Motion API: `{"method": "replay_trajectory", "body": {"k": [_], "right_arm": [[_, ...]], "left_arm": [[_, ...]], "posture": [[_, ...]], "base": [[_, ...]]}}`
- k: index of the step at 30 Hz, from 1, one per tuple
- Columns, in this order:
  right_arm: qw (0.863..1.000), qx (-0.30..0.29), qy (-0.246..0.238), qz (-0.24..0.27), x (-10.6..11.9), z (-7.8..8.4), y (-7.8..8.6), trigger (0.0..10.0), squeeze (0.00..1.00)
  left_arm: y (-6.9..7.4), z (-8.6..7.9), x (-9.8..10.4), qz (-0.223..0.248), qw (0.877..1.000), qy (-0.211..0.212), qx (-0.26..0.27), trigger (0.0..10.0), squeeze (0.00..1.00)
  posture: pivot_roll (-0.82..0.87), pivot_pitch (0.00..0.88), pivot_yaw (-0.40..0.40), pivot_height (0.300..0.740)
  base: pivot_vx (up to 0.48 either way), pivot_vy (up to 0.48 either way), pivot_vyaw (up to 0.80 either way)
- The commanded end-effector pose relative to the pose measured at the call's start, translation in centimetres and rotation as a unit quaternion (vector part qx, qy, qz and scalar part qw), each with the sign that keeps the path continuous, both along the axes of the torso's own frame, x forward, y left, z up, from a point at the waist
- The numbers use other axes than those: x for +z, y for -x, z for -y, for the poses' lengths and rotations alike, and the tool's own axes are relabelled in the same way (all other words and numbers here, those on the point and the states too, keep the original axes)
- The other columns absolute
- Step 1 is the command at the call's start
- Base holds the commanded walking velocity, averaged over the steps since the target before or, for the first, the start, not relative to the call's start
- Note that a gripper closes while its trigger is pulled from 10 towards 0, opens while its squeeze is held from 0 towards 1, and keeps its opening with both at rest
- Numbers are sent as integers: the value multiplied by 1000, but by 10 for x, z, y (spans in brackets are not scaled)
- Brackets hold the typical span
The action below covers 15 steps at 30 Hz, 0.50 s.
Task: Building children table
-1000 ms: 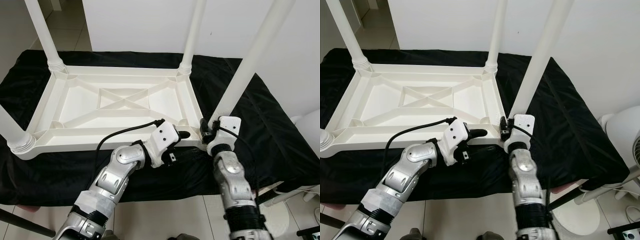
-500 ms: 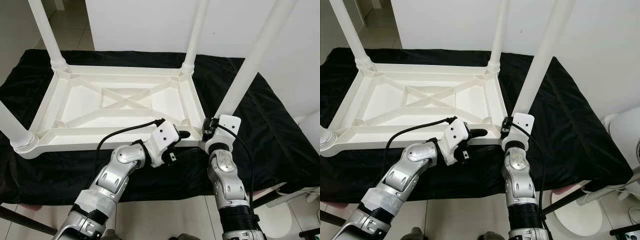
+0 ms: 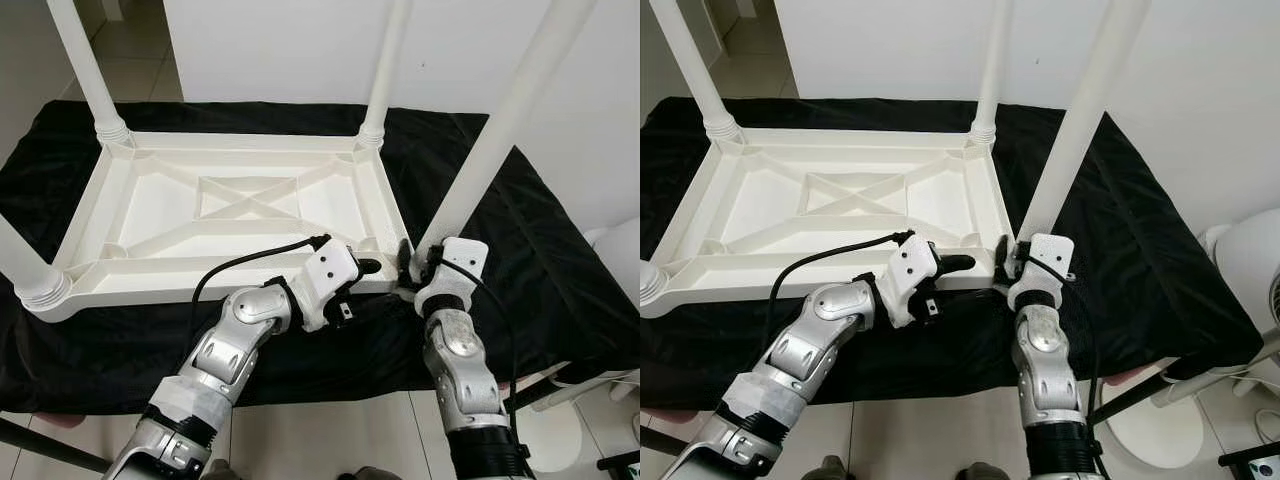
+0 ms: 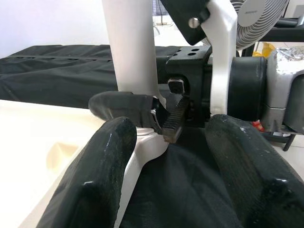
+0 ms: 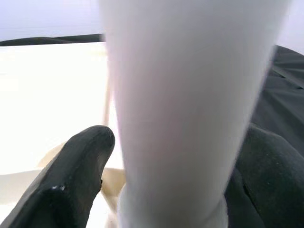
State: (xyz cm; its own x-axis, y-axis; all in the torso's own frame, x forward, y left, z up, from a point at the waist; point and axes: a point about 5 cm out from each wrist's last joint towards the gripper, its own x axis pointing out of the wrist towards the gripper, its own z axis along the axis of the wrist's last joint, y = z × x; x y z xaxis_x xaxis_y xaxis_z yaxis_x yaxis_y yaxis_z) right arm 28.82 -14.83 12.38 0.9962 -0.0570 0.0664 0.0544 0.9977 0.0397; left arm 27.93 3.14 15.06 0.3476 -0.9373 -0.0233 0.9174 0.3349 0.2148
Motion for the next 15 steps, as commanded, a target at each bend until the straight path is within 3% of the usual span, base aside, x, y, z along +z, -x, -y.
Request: {"method": "replay_trajectory", "body": {"k": [1, 2, 4, 5, 15], "right_arm": [[1000, 17, 3, 11, 3, 6, 2, 10000, 1000], [999, 40, 15, 18, 4, 13, 2, 10000, 220], [998, 56, 25, 22, 6, 18, 1, 10000, 220], [997, 70, 29, 23, 7, 22, 1, 10000, 0], [979, 191, 73, 18, 10, 36, -5, 10000, 0]], "left_arm": [[-1, 1, 1, 3, 1000, 1, 0, 10000, 0], [-1, 1, 1, 3, 1000, 1, 1, 10000, 0], [-1, 1, 1, 3, 1000, 1, 1, 10000, 0], [-1, 1, 1, 3, 1000, 1, 1, 10000, 0], [-2, 1, 2, 5, 1000, 1, 1, 10000, 0]], "posture": [[11, 0, -40, 740], [12, 0, -40, 740], [12, 0, -40, 740], [13, 0, -40, 740], [16, 0, -38, 740]], "base": [[0, 0, 0], [0, 0, 0], [0, 0, 0], [0, 0, 0], [0, 0, 0]]}}
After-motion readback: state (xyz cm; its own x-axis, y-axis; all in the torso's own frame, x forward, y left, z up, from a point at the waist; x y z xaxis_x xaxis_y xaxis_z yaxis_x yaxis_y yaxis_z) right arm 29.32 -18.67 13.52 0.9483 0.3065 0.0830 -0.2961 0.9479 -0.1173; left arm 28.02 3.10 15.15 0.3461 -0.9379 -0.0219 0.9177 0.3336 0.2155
